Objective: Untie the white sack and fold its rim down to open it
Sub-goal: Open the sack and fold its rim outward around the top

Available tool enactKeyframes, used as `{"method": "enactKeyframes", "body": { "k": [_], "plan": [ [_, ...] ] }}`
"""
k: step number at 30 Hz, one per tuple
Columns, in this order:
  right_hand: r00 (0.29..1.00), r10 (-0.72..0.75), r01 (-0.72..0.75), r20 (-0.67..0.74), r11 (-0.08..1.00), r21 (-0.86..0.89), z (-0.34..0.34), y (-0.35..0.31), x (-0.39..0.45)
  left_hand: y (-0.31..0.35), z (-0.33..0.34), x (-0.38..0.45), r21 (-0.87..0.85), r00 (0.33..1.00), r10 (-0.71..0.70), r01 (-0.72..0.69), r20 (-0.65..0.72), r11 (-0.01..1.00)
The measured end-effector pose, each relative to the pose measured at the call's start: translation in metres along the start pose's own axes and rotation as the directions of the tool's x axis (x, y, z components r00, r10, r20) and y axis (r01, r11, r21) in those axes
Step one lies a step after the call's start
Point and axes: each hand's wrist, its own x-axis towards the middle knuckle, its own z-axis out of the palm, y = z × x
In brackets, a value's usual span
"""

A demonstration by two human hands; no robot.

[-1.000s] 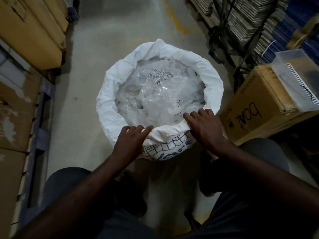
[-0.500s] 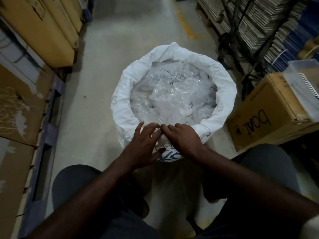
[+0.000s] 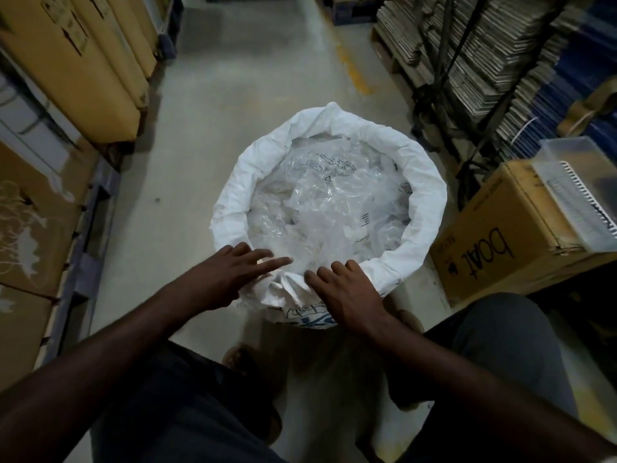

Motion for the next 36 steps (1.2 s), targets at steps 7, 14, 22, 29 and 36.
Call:
{"method": "enactKeyframes", "body": {
  "k": [7, 14, 22, 29, 36],
  "plan": [
    [0.979, 0.129, -0.134, 0.157, 0.991, 0.022, -0.015, -0.009, 0.004, 0.000, 0.005, 0.016, 0.090, 0.960, -0.039, 0.067, -0.278, 0.994],
    [0.962, 0.204, -0.230, 0.180, 0.963, 0.138, -0.026, -0.059, 0.055, 0.018, 0.021, 0.008, -0.167, 0.848, -0.332, 0.288, -0.412, 0.943],
    [0.961, 0.230, -0.259, 0.151, 0.941, 0.219, 0.002, -0.076, 0.086, -0.002, 0.004, -0.007, -0.953, 0.915, -0.400, 0.162, 0.049, 0.255],
    [0.985, 0.101, -0.122, 0.140, 0.981, 0.153, 0.015, -0.104, 0.079, -0.009, 0.004, 0.023, -0.724, 0.360, -0.929, 0.619, -0.081, 0.303],
    [0.943, -0.177, 0.088, 0.280, 0.949, 0.304, -0.009, -0.087, 0.091, -0.043, -0.005, 0.045, -0.914, 0.324, -0.937, 0.406, 0.131, 0.013]
  ]
}}
